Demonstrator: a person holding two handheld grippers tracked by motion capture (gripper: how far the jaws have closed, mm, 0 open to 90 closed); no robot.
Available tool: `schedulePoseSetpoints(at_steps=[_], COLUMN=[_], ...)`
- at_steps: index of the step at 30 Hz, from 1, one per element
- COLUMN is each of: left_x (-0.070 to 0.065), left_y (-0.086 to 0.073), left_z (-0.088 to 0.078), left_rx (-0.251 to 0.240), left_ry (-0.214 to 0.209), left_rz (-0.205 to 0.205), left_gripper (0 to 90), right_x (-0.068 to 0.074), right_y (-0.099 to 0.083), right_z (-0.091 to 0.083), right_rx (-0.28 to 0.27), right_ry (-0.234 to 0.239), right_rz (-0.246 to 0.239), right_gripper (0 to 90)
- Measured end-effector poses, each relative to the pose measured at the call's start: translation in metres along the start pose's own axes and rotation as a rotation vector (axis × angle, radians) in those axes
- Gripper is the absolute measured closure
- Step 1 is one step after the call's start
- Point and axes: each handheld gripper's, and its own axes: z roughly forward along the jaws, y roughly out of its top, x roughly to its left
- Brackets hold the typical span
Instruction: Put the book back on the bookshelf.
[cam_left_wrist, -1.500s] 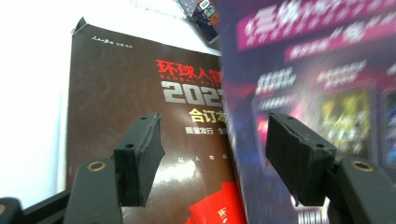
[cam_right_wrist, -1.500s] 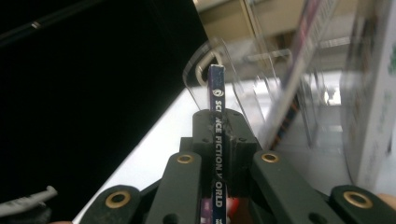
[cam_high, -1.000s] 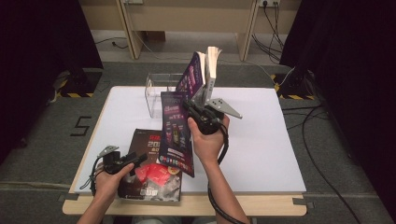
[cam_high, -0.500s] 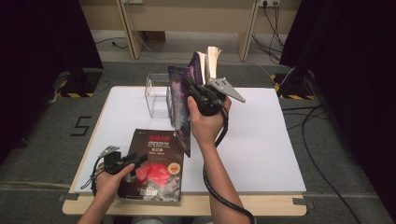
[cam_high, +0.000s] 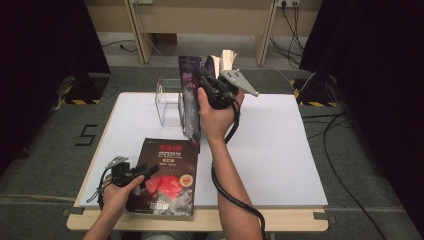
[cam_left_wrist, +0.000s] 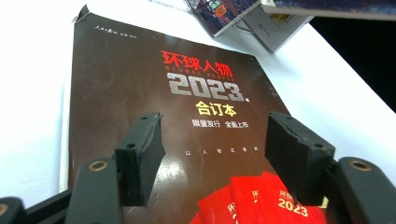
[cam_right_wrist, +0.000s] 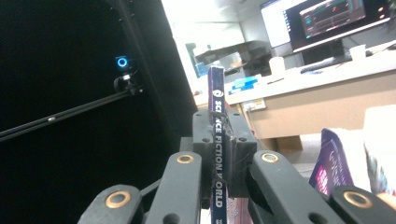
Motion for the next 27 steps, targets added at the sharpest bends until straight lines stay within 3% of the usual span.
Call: schedulePoseSetpoints(at_steps=[9, 15, 20, 27], left_x=[-0.002, -0.002, -0.002, 0.000], left_y=[-0.001, 0.000, 0.000, -0.001], left_z=[0.002, 0.002, 0.002, 0.003], left_rx=[0.007, -0.001, -0.003, 0.002], left_ry=[-0.009, -0.012, -0.015, -0.012], left_rz=[0.008, 0.008, 0.010, 0.009], left_gripper=[36.3, 36.3, 36.2, 36.3], right_x=[-0.003, -0.008, -0.022, -0.030], right_y=[0.006, 0.008, -0.001, -0.019], right_z=[0.018, 0.036, 0.054, 0.062], right_rx=[-0.039, -0.060, -0.046, -0.016], right_ry=[-0.025, -0.072, -0.137, -0.164], right_rz=[0.006, -0.015, 0.006, -0.012], right_gripper=[84.8, 84.7, 84.7, 84.6])
